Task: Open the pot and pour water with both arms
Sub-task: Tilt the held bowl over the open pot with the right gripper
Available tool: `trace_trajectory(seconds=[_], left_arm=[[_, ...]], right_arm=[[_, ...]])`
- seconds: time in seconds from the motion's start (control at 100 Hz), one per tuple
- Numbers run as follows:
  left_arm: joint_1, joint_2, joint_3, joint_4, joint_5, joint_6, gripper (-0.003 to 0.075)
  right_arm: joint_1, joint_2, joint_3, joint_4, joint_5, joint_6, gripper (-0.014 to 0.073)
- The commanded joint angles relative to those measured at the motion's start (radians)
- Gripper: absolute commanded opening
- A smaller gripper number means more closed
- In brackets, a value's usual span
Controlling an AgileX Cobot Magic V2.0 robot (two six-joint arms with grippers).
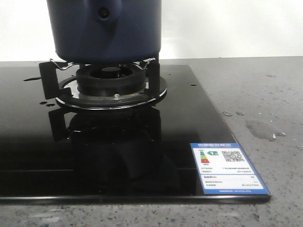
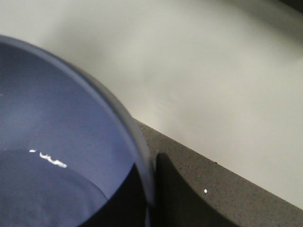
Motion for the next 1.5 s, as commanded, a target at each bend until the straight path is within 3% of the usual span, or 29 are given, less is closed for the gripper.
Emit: trace_trajectory(seconds=[0.0,0.18,0.54,0.81,1.19,1.39,1.49], left_arm=[[-0.009,-0.012,-0.034,-0.059,0.009,-0.004,0.0294],[-0.009,-0.012,-0.034,-0.059,0.009,-0.002,0.0294],[-0.060,-0.012,-0.034,-0.028,-0.031,0.000,0.0294],[-0.109,-0.012,-0.034,-0.026,-0.069,0.006,0.0294],[-0.134,-0.012,-0.034,-0.026,-0.102,0.022,0.0294],[-0.142,-0.012,-0.034,-0.026,-0.111,0.033,0.0294],[-0.142,-0.012,-0.034,-0.026,-0.111,0.033,0.0294]], right_arm=[[0.027,-0.032,-0.036,-0.133,-0.090,0.055,-0.0041],[0.101,-0.005,-0.036,-0.299,-0.109,0.083,-0.0041],[0.243,0.058,-0.036,-0.774,-0.082,0.198,-0.0041],[0.254,0.058,-0.036,-0.899,-0.081,0.201,-0.0041],[0.313,0.056,-0.036,-1.199,-0.124,0.206,-0.0041],[0.320,0.054,-0.036,-1.208,-0.117,0.206,-0.0041],[0.320,0.054,-0.036,-1.138,-0.089,0.207,-0.0042]])
